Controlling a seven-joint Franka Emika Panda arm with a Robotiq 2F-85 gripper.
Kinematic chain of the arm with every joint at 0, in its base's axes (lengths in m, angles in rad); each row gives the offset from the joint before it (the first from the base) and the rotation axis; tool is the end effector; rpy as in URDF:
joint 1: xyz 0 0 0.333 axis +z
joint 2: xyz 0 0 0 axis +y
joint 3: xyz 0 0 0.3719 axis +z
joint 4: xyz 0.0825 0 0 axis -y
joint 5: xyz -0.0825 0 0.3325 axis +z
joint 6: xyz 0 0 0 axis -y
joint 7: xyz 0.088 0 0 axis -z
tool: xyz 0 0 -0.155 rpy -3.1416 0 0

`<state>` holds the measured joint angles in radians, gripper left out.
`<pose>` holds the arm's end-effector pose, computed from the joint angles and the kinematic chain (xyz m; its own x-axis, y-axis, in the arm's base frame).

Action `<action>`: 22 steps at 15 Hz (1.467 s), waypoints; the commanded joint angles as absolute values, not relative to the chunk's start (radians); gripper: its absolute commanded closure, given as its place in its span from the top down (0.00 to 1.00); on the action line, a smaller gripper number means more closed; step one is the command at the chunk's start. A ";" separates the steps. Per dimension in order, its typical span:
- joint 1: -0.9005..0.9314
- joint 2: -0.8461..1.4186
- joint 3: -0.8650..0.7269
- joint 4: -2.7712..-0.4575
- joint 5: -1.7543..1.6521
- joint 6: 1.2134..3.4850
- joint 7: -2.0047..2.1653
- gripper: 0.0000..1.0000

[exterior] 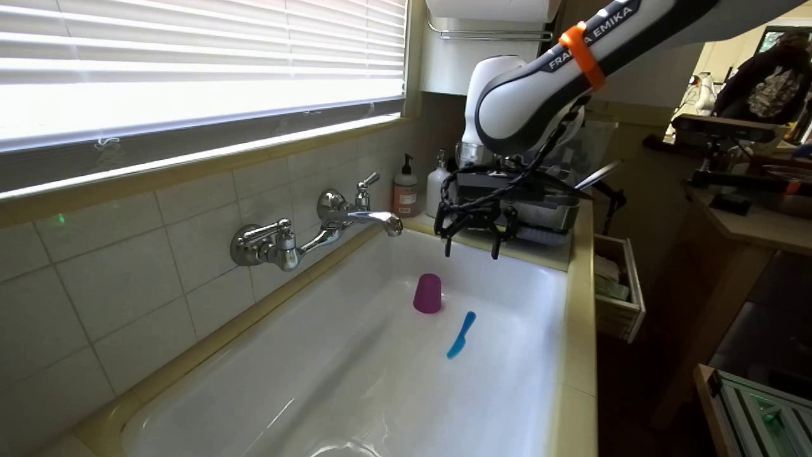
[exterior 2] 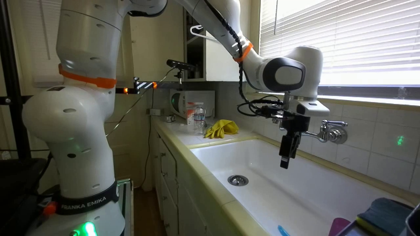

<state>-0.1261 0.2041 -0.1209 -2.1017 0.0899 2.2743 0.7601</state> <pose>0.5267 -0.1250 0.3618 0.4848 -0.8731 -0.0513 -0.8745 -0.4850 -0.0096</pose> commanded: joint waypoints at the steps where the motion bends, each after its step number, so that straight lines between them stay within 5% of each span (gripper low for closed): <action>1: -0.123 0.276 -0.136 -2.047 0.147 2.272 0.751 1.00; 16: -0.118 0.188 -0.284 -2.078 0.050 2.517 1.167 1.00; 22: -0.102 0.160 -0.392 -2.054 -0.306 2.524 1.546 1.00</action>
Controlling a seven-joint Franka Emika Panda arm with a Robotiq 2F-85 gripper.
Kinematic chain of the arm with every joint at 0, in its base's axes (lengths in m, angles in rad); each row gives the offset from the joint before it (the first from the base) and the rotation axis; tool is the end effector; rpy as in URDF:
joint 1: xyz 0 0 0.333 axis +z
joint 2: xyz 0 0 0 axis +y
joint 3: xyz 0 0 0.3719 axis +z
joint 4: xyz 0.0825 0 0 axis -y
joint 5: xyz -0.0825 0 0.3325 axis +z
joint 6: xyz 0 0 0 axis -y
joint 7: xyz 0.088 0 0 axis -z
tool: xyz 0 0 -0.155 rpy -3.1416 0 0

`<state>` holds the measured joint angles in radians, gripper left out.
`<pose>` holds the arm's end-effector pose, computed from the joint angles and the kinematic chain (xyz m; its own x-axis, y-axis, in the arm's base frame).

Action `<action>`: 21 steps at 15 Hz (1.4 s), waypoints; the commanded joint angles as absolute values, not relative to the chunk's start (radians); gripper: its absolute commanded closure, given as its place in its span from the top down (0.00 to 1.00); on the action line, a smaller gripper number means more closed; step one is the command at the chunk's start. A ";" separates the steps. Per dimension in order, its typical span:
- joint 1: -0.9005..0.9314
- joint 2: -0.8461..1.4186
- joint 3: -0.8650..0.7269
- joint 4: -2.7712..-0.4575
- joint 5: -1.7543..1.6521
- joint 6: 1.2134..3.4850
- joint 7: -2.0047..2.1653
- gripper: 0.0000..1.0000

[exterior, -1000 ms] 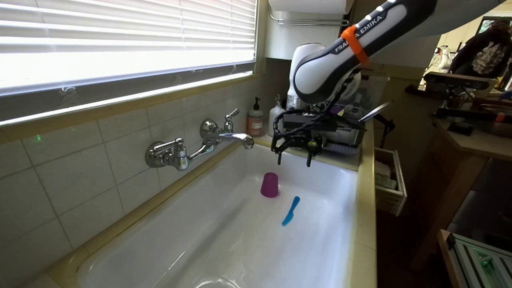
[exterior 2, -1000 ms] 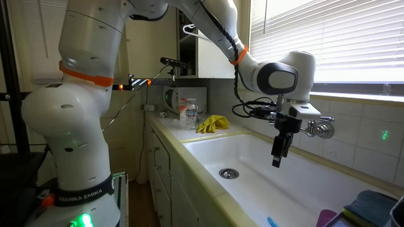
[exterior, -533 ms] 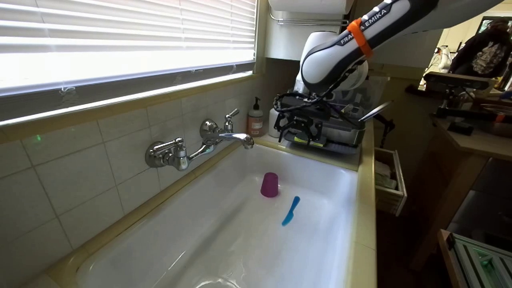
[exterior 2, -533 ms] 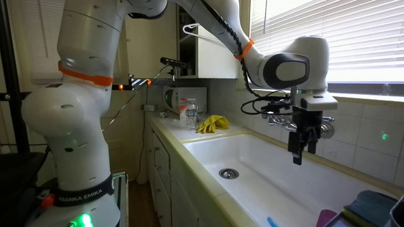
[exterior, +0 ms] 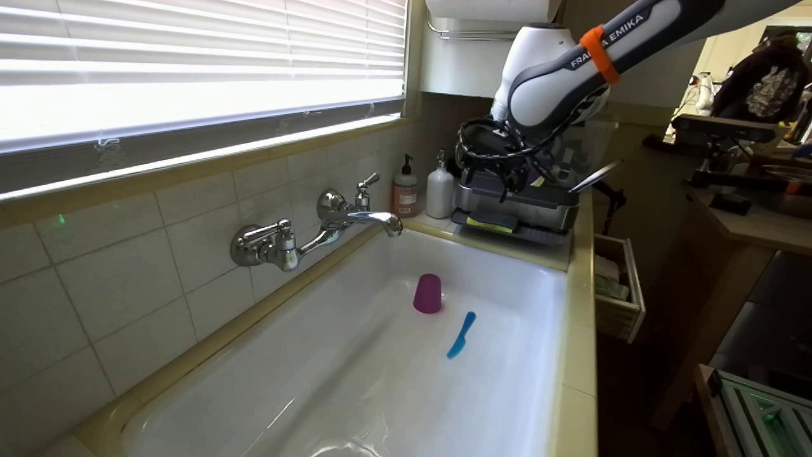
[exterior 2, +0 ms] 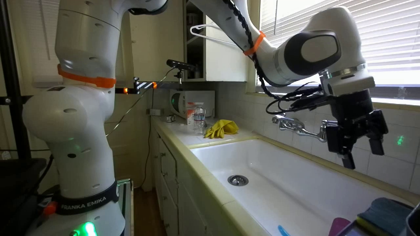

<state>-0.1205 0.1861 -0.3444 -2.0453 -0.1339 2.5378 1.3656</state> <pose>0.5331 -0.2593 0.4295 -0.1713 -0.9591 0.2253 -0.9598 0.1108 -0.2580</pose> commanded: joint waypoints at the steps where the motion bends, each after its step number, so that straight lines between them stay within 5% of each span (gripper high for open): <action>1: -0.109 0.149 -0.394 -2.048 -0.352 2.490 1.564 1.00; 11: -0.204 0.088 -0.344 -2.022 -0.367 2.191 1.208 1.00; 21: -0.219 0.093 -0.337 -2.018 -0.379 2.206 1.186 1.00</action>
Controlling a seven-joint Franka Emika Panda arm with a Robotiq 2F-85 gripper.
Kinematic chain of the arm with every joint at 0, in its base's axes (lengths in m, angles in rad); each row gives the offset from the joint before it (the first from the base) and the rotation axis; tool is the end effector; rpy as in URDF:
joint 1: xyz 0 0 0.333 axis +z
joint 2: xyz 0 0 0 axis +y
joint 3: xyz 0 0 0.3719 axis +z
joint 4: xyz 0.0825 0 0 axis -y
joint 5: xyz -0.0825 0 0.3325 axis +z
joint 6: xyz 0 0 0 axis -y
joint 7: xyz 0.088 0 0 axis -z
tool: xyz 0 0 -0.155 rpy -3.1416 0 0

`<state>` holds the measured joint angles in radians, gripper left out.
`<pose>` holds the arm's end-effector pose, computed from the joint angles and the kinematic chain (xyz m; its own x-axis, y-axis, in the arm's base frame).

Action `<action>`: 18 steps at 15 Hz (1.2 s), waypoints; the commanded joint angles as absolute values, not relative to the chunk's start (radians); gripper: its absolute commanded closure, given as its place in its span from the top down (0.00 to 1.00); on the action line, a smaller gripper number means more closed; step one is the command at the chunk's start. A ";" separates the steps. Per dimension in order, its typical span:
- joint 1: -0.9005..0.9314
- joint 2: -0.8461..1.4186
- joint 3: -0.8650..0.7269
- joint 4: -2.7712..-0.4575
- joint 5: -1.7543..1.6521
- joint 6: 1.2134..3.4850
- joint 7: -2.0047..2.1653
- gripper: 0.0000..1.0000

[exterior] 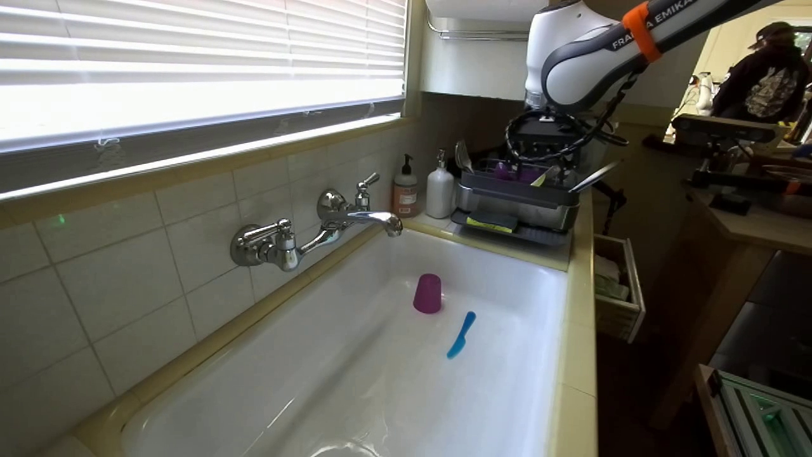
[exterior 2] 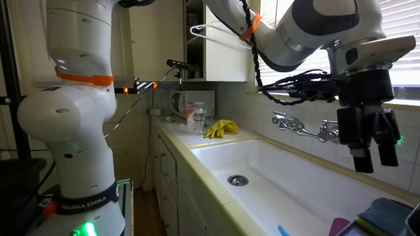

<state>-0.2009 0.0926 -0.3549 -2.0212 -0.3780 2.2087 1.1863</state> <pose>0.4540 -0.3078 0.4568 0.0547 -0.9378 0.3429 -0.9966 -0.0300 0.0770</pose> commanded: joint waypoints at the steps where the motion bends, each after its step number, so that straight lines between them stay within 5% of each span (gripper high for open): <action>1: -0.213 0.079 -0.336 -2.038 -0.425 2.226 1.200 1.00; 18: -0.316 0.055 -0.370 -2.034 -0.516 2.373 0.858 1.00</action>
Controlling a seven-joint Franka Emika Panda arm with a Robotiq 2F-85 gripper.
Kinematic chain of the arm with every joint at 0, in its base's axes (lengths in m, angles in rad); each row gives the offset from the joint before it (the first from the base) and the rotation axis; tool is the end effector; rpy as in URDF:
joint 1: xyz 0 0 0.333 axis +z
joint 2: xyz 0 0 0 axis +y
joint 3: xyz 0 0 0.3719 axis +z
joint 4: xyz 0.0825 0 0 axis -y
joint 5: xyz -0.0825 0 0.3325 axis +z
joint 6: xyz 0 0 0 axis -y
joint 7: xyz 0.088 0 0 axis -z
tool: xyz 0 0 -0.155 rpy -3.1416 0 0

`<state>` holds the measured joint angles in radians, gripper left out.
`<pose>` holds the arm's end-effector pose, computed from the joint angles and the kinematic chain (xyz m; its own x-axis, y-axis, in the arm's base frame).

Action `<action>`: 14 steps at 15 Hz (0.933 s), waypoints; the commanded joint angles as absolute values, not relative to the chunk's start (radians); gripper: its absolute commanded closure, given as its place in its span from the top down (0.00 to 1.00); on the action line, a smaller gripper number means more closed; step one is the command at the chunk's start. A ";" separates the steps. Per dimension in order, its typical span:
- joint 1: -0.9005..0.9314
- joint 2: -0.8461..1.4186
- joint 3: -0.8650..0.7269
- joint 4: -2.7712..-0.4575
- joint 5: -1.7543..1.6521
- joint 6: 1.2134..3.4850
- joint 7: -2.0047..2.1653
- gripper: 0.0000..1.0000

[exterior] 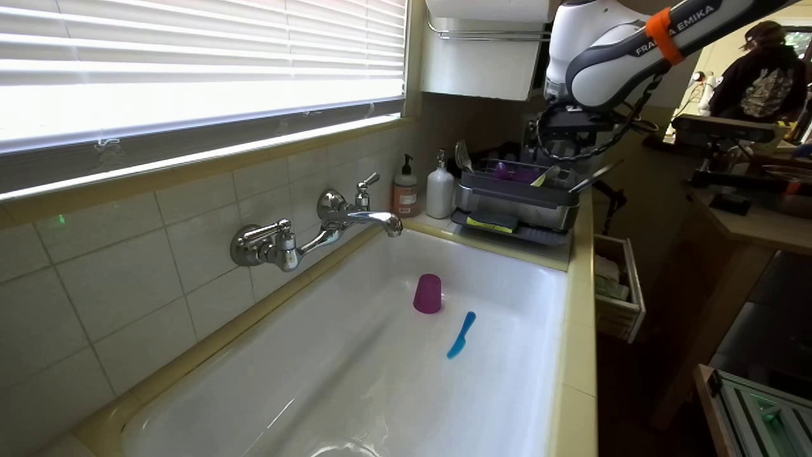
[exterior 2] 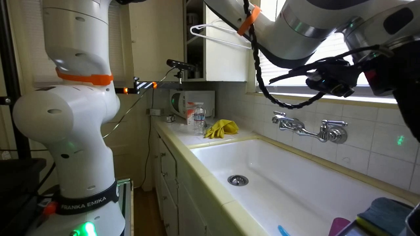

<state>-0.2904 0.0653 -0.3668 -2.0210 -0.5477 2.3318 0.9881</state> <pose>0.4315 -0.3618 0.4872 0.2616 -0.8380 0.4788 -0.9652 -0.2242 0.1349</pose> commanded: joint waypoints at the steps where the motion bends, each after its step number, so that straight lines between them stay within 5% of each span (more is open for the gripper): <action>1: -0.323 0.057 -0.374 -2.032 -0.519 2.382 0.818 1.00; 14: -0.403 0.140 -0.396 -1.976 -0.211 2.488 0.101 1.00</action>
